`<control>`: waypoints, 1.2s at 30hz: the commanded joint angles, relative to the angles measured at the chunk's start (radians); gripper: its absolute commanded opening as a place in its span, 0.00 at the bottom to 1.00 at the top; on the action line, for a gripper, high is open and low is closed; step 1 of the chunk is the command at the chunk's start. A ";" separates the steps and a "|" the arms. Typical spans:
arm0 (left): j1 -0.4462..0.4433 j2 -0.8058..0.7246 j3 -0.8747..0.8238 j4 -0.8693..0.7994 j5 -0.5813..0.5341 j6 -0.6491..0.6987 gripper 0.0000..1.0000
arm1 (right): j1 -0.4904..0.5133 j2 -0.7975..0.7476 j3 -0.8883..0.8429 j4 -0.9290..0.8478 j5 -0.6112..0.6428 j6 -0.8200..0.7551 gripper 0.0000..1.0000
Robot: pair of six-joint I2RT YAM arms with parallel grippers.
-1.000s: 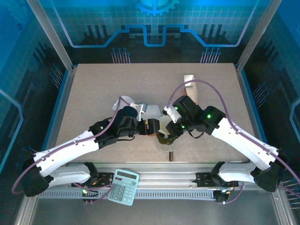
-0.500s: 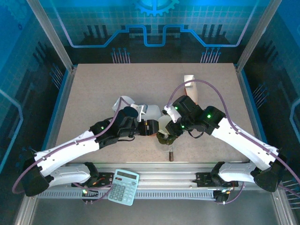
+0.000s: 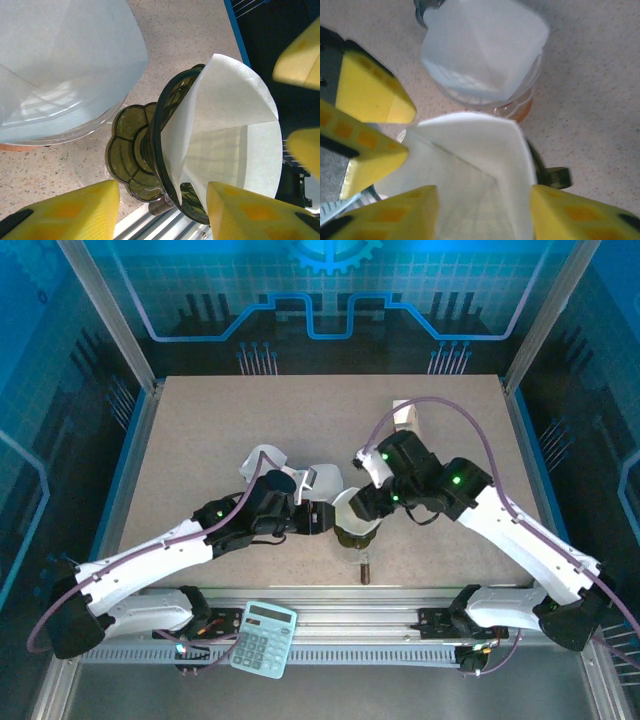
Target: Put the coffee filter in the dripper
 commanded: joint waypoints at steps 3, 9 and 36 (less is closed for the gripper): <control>-0.003 0.004 -0.011 -0.018 0.019 0.021 0.51 | -0.091 0.057 0.046 -0.009 -0.048 -0.043 0.62; -0.002 0.007 -0.014 -0.015 0.013 0.022 0.51 | -0.095 0.096 0.038 -0.016 -0.037 -0.066 0.67; -0.002 0.023 -0.025 0.002 0.016 0.007 0.51 | -0.025 0.126 -0.118 0.040 0.056 -0.071 0.78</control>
